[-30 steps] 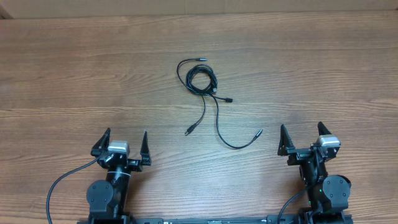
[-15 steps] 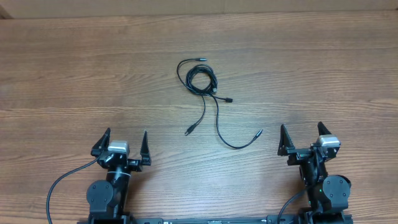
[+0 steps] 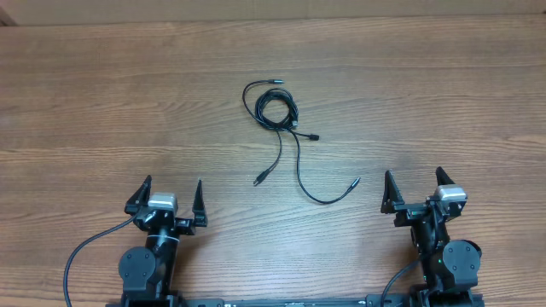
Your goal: Untangle cables
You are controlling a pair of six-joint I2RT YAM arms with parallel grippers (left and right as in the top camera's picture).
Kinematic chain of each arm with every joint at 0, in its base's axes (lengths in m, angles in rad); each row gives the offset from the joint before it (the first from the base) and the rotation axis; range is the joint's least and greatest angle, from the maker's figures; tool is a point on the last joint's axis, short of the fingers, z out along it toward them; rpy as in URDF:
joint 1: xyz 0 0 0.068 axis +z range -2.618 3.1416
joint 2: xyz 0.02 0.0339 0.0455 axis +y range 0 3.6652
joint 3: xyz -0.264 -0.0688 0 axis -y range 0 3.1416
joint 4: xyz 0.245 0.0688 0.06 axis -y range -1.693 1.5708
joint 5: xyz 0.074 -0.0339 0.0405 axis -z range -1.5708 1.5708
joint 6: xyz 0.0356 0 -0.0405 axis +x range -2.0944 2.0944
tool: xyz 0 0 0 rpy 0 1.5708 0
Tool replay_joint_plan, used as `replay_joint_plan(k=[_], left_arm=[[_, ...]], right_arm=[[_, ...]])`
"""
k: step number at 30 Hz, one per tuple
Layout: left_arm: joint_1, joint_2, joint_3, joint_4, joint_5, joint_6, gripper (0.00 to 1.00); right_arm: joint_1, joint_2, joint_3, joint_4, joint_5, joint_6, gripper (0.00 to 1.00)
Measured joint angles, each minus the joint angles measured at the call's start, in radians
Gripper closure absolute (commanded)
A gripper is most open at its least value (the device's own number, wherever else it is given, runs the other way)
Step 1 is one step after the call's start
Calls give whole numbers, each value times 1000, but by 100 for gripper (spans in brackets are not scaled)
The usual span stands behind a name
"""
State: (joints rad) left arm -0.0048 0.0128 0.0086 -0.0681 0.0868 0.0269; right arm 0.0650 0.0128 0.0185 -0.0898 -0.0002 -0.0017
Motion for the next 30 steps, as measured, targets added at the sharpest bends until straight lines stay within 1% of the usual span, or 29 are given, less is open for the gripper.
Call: replay_joint_plan(k=[18,23,26,30], left_arm=[[0,0,0,0,0,-1,0],[0,0,0,-2,0,-11,0],[0,0,6,-23,0,-20,0],[0,0,39,-93,-1,-24,0]], right_arm=[[0,0,0,0,0,2,0],[0,0,0,-8,0,34,0],[0,0,0,-37,7,47,0],[0,0,13,-61,23,55,0]])
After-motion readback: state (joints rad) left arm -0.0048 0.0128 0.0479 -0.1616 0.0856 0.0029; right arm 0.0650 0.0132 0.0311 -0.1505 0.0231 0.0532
